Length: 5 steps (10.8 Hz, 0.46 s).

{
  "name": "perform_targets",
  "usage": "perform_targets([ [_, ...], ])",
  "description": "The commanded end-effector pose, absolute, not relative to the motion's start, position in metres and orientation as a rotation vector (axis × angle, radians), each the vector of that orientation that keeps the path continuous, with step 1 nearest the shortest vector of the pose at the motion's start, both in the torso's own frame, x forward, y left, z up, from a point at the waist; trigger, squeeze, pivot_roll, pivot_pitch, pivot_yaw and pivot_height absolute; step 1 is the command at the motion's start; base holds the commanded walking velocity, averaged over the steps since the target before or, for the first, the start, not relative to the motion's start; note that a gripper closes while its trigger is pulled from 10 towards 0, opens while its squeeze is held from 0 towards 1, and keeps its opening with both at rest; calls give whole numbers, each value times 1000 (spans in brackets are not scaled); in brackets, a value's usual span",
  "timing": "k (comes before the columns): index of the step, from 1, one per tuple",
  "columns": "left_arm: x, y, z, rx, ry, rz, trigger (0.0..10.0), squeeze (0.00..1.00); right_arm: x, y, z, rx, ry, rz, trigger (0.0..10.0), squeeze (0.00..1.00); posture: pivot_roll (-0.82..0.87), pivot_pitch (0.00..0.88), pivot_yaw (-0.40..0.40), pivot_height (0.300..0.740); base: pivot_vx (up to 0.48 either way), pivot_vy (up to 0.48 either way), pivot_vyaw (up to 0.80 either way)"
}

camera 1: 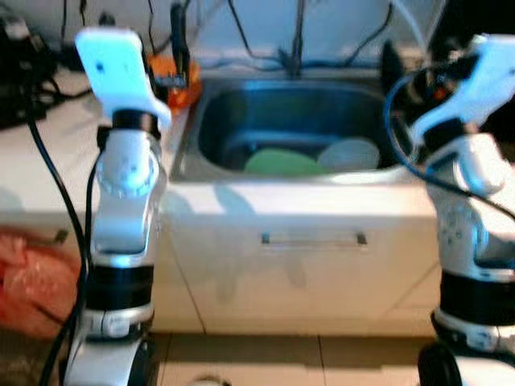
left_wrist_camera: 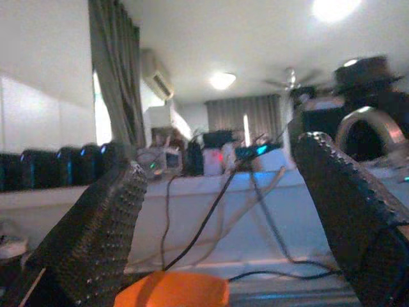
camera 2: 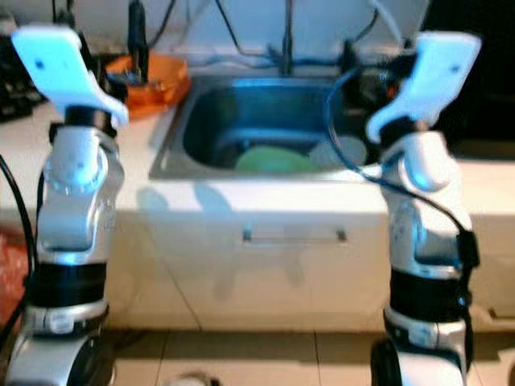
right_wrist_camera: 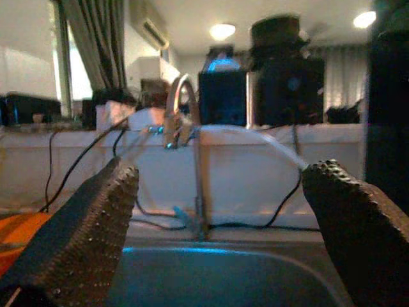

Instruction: Kitchen organization

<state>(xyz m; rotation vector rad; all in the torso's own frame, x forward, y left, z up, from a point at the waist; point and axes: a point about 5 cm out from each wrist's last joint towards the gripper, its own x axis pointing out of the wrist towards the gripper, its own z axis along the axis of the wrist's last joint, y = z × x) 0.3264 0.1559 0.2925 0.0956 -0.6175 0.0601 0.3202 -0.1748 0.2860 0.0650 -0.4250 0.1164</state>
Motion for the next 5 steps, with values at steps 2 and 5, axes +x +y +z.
perform_targets([
  [2, 326, 158, 289, 107, -596, 61, 10000, 0, 322, -171, 282, 67, -399, 135, 10000, 0, 36, 61, 24, 740, 373, 0, 0],
  [5, 326, 156, 288, 102, -584, 65, 10000, 0, 322, -170, 279, 63, -379, 139, 10000, 0, 36, 62, 21, 740, 375, 0, 0],
])
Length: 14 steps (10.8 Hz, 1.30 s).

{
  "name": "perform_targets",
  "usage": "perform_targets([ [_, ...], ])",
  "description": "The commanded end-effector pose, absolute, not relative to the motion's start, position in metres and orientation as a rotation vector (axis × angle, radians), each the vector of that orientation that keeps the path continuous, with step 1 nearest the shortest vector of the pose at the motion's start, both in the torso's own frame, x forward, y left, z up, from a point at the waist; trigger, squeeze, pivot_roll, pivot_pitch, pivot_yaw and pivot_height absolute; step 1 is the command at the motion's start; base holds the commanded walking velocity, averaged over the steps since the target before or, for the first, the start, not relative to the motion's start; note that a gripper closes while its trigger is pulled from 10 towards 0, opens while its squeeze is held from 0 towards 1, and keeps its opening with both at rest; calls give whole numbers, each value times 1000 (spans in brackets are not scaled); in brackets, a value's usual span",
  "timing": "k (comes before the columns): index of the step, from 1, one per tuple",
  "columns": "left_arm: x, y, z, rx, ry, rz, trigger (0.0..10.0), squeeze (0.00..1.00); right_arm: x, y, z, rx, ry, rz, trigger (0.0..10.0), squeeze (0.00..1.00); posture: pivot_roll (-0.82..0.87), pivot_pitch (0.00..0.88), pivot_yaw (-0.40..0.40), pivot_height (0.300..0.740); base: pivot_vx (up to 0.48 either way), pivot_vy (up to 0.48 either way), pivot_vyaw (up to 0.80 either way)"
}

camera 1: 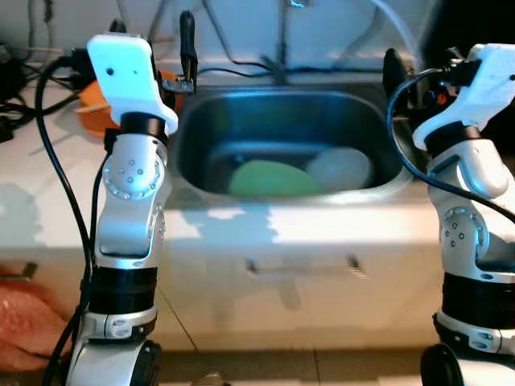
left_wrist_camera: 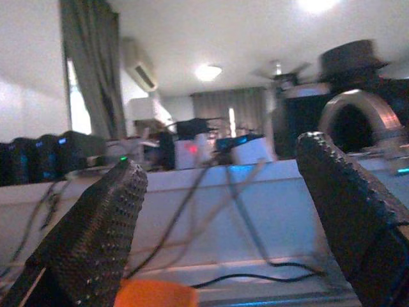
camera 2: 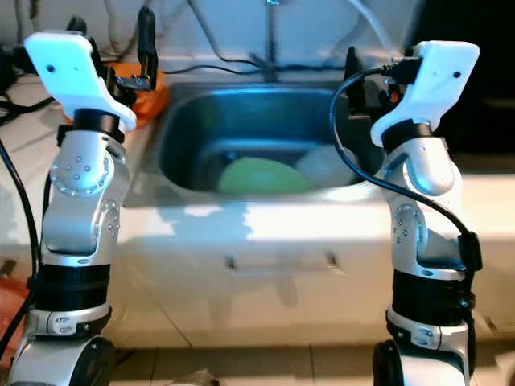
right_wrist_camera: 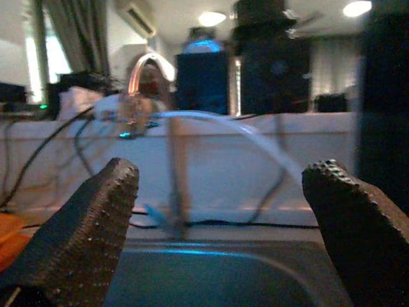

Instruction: Kitchen organization

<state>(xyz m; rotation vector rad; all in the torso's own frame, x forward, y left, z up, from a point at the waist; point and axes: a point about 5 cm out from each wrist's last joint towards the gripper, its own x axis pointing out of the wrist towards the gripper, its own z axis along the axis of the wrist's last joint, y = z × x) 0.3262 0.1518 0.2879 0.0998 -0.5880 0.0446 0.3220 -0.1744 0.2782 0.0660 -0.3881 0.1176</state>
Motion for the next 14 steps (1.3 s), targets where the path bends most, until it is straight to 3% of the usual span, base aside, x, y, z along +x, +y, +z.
perform_targets([
  [1, 325, 155, 288, 113, -584, 69, 10000, 0, 323, -170, 277, 60, -372, 141, 10000, 0, 38, 63, 22, 740, 0, 0, 0],
  [3, 325, 152, 286, 118, -580, 65, 10000, 0, 323, -168, 276, 53, -369, 149, 10000, 0, 38, 64, 24, 740, 0, 0, 0],
  [8, 328, 155, 281, 128, -549, 87, 10000, 0, 323, -167, 273, 50, -358, 151, 10000, 0, 37, 64, 26, 740, 0, 0, 749],
  [12, 333, 159, 278, 106, -510, 74, 10000, 0, 324, -170, 272, 71, -355, 130, 10000, 0, 38, 62, 32, 740, 0, 0, 0],
  [14, 336, 162, 277, 99, -492, 84, 10000, 0, 326, -169, 270, 90, -334, 126, 10000, 0, 42, 60, 35, 740, 0, 0, -794],
])
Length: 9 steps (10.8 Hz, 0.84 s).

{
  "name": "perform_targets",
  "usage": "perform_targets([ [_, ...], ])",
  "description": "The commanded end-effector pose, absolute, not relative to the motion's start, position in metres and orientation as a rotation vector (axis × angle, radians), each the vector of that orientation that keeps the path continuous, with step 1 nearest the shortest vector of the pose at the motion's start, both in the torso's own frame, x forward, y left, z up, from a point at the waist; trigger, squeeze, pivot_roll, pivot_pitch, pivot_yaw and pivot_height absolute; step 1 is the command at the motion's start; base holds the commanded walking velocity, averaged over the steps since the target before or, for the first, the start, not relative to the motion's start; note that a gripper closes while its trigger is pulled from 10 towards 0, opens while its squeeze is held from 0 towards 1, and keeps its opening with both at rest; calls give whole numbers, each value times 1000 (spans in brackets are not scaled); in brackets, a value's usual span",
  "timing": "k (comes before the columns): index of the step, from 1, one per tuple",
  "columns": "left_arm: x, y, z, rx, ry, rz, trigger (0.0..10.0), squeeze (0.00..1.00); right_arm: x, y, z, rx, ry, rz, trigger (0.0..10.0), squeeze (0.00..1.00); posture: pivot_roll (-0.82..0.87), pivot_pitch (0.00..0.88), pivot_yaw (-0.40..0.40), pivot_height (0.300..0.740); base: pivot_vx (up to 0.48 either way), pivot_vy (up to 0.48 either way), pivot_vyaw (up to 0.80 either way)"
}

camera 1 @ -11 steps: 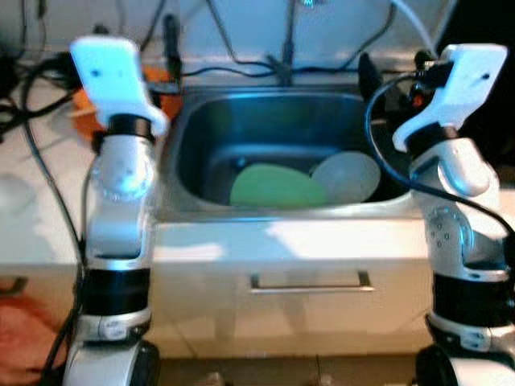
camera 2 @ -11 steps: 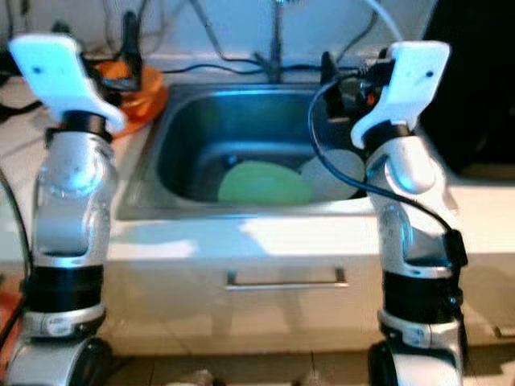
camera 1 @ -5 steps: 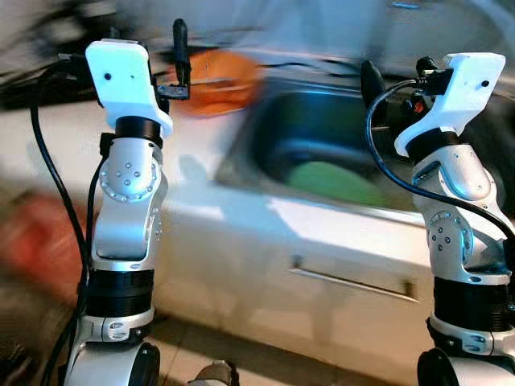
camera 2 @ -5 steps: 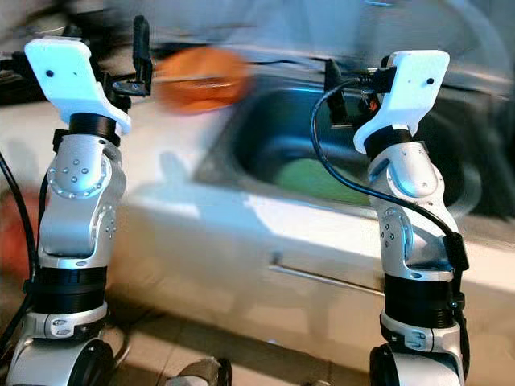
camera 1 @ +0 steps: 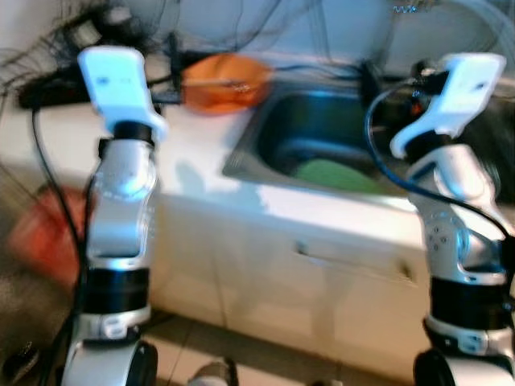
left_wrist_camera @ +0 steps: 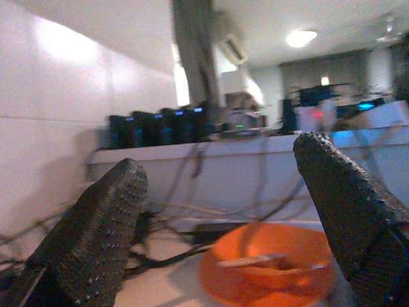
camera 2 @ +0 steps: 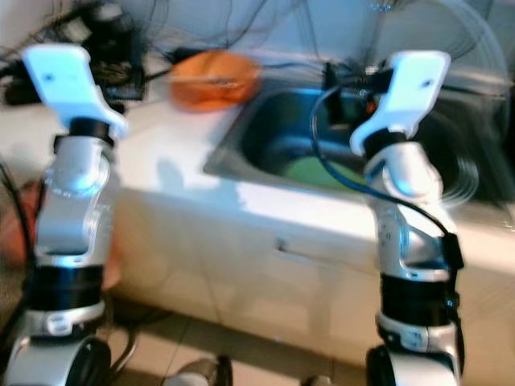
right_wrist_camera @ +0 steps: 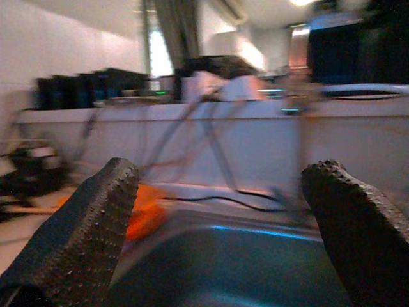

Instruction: Kitchen organization

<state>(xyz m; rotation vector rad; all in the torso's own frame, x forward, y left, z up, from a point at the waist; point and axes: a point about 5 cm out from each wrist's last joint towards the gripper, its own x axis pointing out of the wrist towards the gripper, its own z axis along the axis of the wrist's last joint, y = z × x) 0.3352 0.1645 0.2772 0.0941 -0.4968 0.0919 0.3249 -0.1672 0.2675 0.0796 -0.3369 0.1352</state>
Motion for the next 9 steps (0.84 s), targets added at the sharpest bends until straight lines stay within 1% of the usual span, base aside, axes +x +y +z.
perform_targets([
  [1, 336, 162, 277, 85, -488, 67, 10000, 0, 326, -170, 270, 85, -335, 121, 10000, 0, 41, 61, 35, 740, 262, 0, -800],
  [2, 336, 162, 277, 90, -491, 68, 10000, 0, 326, -171, 270, 86, -338, 120, 10000, 0, 41, 61, 35, 740, 368, 0, -800],
  [3, 336, 164, 276, 73, -485, 94, 10000, 0, 326, -172, 270, 90, -341, 117, 10000, 0, 41, 61, 35, 740, 262, 405, 0],
  [4, 337, 167, 275, 73, -475, 129, 10000, 0, 325, -172, 270, 88, -342, 116, 10000, 0, 42, 65, 35, 740, 0, 277, 0],
  [8, 338, 164, 273, 40, -456, 109, 10000, 0, 325, -172, 269, 89, -344, 114, 10000, 0, 42, 66, 34, 740, 0, 0, 0],
  [9, 339, 165, 272, 38, -444, 117, 10000, 0, 325, -172, 269, 87, -343, 114, 10000, 0, 40, 66, 32, 740, 0, 480, 0],
])
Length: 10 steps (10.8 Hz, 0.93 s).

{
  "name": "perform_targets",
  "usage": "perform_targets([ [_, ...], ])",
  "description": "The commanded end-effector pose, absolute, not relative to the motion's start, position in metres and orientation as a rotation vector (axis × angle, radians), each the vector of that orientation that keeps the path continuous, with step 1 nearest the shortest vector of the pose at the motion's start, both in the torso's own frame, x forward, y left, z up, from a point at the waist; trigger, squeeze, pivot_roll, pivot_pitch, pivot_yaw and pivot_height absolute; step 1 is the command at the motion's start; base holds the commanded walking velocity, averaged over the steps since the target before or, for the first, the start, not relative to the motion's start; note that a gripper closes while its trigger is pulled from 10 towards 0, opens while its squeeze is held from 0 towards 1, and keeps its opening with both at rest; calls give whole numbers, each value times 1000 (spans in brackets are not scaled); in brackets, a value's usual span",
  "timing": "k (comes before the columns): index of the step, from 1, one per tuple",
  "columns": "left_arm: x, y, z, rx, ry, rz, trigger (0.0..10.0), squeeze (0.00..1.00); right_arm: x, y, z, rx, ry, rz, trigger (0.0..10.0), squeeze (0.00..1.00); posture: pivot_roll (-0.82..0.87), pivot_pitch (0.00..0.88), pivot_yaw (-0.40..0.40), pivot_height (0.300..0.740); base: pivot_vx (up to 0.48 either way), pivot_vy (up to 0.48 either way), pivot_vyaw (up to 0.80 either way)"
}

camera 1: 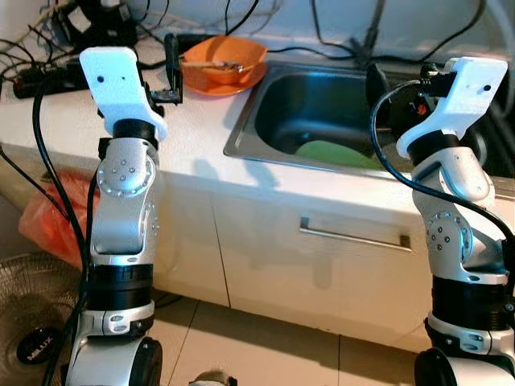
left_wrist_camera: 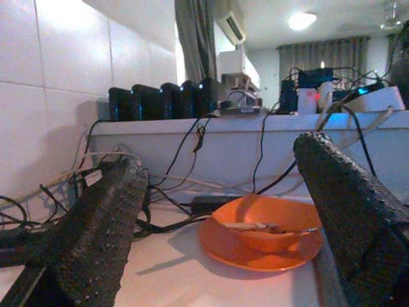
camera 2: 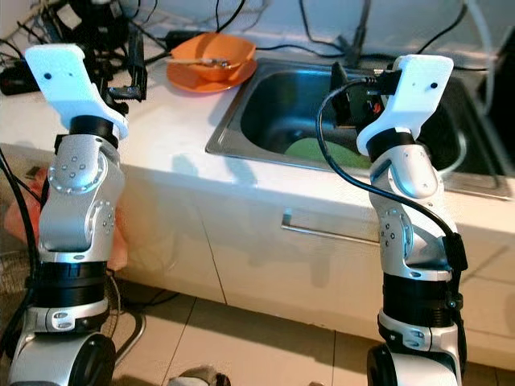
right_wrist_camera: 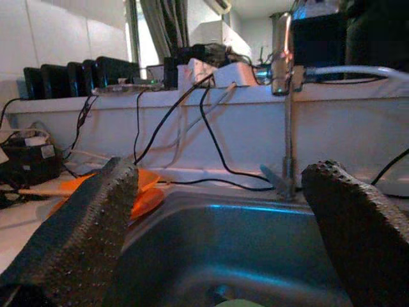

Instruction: Kitchen organization

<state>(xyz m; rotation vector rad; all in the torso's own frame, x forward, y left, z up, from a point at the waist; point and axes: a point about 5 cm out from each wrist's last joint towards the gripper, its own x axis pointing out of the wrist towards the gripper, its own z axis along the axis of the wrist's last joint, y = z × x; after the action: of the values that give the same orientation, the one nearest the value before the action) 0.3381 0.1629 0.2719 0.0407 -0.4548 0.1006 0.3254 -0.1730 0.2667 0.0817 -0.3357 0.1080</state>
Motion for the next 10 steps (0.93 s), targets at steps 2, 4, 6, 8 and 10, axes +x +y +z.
perform_targets([
  [2, 340, 166, 271, 40, -435, 120, 10000, 0, 325, -172, 269, 86, -342, 113, 10000, 0, 38, 68, 32, 740, 0, 480, 0],
  [4, 339, 165, 270, 49, -433, 120, 10000, 0, 325, -173, 269, 86, -342, 108, 10000, 0, 39, 70, 33, 740, 0, 480, 0],
  [6, 336, 160, 272, 76, -455, 91, 10000, 0, 325, -173, 268, 87, -341, 107, 10000, 0, 38, 72, 34, 740, 0, 0, 0],
  [8, 335, 159, 274, 67, -461, 57, 10000, 0, 325, -173, 268, 86, -342, 104, 10000, 0, 39, 72, 35, 740, 137, 0, 0],
  [10, 335, 160, 274, 85, -461, 56, 10000, 0, 325, -173, 269, 83, -347, 102, 10000, 0, 40, 70, 34, 740, 480, 0, 0],
])
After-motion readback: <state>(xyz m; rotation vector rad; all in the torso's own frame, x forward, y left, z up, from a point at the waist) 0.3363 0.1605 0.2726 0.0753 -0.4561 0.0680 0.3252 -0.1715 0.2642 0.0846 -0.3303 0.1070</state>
